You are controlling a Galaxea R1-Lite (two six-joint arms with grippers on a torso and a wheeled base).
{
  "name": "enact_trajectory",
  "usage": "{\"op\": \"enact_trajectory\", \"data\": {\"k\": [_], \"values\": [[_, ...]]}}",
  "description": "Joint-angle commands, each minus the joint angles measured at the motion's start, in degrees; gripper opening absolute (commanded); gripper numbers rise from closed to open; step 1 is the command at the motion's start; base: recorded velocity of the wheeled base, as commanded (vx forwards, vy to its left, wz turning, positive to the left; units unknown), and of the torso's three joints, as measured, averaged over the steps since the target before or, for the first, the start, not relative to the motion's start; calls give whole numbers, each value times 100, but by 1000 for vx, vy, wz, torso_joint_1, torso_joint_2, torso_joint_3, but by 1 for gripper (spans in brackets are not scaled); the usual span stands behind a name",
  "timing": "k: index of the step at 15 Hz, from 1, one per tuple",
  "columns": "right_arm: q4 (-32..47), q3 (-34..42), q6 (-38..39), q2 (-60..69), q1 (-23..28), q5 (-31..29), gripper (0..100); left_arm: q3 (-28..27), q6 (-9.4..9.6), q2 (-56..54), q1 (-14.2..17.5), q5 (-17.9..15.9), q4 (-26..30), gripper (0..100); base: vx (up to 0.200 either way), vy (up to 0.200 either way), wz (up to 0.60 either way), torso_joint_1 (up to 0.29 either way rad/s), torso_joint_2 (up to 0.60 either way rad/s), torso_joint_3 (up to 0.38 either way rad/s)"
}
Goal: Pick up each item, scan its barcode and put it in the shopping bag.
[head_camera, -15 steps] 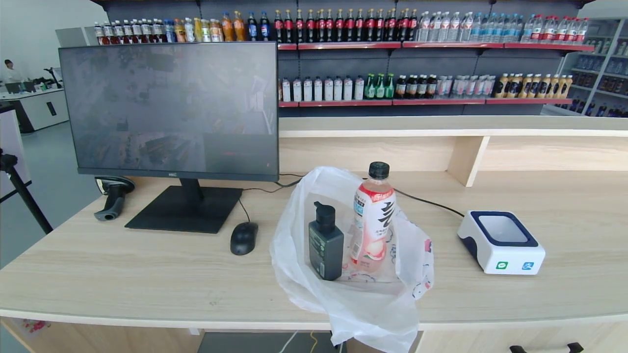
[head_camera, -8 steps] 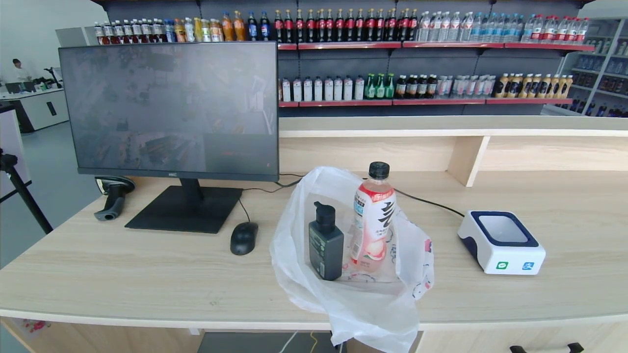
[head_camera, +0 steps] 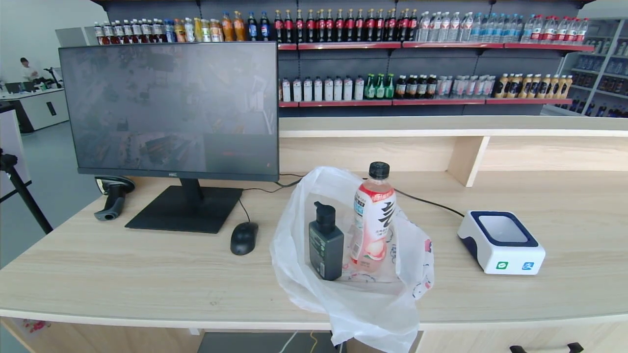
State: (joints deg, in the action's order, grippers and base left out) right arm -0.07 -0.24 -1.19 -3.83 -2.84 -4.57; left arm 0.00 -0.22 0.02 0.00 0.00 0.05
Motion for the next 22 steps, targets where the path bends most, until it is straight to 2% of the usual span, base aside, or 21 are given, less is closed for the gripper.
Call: {"op": "enact_trajectory", "data": {"k": [1, 4, 15, 18, 22], "values": [[7, 24, -39, 383, 249, 18, 100, 0, -13, -2, 0, 0, 4, 100, 0, 0, 0, 0, 0, 0], [7, 24, 14, 383, 249, 18, 100, 0, -13, -2, 0, 0, 4, 100, 0, 0, 0, 0, 0, 0], [16, 16, -30, 383, 249, 44, 100, 0, -13, -2, 0, 0, 4, 100, -200, 0, 0, 3, 0, 2], [16, 16, -12, 383, 249, 44, 100, 0, -4, -2, 0, 0, 4, 100, 0, 0, 0, 0, 0, 0], [16, 24, -48, 383, 249, 44, 100, 0, -4, -2, 0, 0, 4, 100, 0, -200, 0, 7, 6, 1]]}}
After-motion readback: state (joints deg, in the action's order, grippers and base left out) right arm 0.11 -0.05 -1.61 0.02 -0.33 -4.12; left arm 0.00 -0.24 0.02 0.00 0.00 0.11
